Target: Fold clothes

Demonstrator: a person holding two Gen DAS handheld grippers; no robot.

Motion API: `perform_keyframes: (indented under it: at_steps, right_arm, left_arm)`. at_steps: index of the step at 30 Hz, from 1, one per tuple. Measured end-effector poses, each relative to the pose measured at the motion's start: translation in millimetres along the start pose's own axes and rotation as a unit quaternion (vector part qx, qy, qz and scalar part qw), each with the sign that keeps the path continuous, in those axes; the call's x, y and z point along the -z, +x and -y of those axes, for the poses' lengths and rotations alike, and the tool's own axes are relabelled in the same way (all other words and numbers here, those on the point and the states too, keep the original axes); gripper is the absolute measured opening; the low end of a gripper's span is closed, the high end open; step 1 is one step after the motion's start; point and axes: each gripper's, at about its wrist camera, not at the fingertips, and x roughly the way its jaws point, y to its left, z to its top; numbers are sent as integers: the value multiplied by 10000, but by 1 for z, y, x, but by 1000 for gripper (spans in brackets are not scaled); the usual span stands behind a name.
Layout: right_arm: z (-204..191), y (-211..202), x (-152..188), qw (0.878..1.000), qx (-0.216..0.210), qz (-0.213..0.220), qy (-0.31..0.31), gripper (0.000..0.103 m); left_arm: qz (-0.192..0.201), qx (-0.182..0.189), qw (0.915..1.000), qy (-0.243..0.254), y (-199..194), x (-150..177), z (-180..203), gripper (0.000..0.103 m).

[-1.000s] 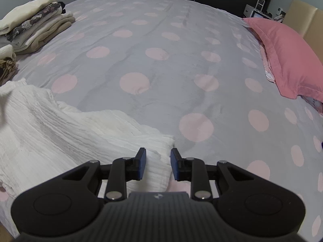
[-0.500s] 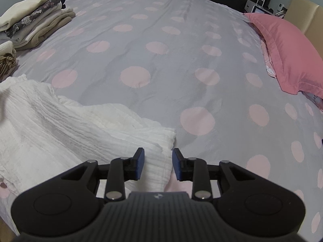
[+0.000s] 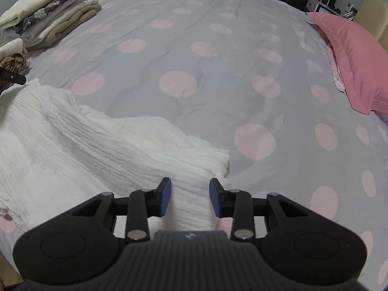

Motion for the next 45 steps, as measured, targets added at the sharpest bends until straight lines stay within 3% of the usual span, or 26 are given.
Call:
perform_keyframes:
  at_steps: [4,6,11,14,18,24,28,32,35,38,41,45]
  right_arm:
    - [-1,3,-1,10000,-3,-34,-25,41]
    - [-2,5,-2,10000,0,-47,-42,41]
    - [-3,5,-2,10000,17,-53,-52,41]
    - [-4,4,-1,10000,26,-34,-67,41]
    - [-4,1,0,9999,72,25,-76,41]
    - [-2,-7,2,9998,158,103,9,41]
    - [-4,-12,2,9996,220,164,7,42]
    - [-7,-15,2,9995,231,199,-26,41]
    - [-9,-17,3,9995,228,215,-55,41]
    - [-9,-18,4,9995,229,218,-80,41]
    - [-10,-19,3,9994,245,234,-73,41]
    - [-12,-20,-1,9990,310,321,18,40]
  left_arm:
    - [-211,360,9966,-708,7,0,-20,53]
    - [-190,465,9955,-810,6,0,-22,44]
    - [4,357,9987,-357,-4,-1,-5,13]
    - [189,439,9988,-113,-15,-3,7,8]
    - [378,944,9947,153,-38,-1,27,6]
    - [255,1694,9788,1124,-72,21,74,5]
    - [-208,2240,9618,1558,-84,44,98,5]
    - [-852,2440,9488,1816,-81,73,111,5]
    - [-1408,2343,9375,2152,-74,95,115,5]
    - [-1935,1928,9282,2526,-69,113,112,5]
    - [-2214,1400,9302,2572,-66,121,100,5]
    - [-2069,974,9481,2208,-69,116,72,5]
